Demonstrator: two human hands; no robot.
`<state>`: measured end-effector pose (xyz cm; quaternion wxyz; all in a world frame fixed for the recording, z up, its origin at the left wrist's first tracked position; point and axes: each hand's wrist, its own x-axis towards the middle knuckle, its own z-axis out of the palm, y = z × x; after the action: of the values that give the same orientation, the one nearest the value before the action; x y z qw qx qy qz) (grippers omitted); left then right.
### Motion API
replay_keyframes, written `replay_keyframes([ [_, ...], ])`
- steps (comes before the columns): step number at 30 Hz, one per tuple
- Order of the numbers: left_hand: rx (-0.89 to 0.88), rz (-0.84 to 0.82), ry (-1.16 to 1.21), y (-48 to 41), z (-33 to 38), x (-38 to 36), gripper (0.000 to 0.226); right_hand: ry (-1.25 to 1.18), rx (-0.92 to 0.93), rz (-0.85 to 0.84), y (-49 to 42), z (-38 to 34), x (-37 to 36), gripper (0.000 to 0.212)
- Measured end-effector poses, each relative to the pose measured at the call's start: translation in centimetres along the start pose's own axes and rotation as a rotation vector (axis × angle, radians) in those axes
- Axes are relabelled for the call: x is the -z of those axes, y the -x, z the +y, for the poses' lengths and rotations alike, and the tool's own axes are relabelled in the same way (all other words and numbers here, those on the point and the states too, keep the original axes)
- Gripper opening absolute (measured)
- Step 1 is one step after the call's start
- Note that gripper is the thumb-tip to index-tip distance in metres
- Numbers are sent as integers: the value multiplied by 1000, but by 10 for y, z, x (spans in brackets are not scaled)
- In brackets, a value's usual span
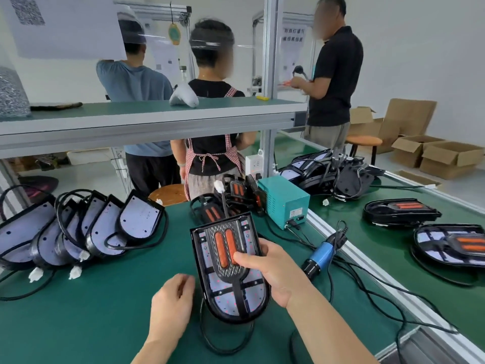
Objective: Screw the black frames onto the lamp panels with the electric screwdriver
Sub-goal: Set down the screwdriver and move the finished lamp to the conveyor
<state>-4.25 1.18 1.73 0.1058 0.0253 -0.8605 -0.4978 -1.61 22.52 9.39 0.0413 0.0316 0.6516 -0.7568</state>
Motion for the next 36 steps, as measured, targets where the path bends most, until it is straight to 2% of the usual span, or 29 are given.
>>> replay_keyframes([
  [3,-56,-10,-87,1,-1,-3,16,-23,49,47,3,-12,17,27],
  [10,-50,7,-89,0,-3,-4,20,-154,155,222,2,-48,60,44],
  [21,-60,31,-36,-2,-5,-7,18,-397,299,614,0,-90,194,18],
  [30,-62,48,-25,-6,-6,-10,24,-449,286,831,0,-70,282,41],
  [34,-68,20,-29,-15,-11,-10,17,-470,264,882,1,-59,311,45],
  [36,-66,12,-11,-20,-15,-11,22,-494,248,911,0,-54,325,47],
])
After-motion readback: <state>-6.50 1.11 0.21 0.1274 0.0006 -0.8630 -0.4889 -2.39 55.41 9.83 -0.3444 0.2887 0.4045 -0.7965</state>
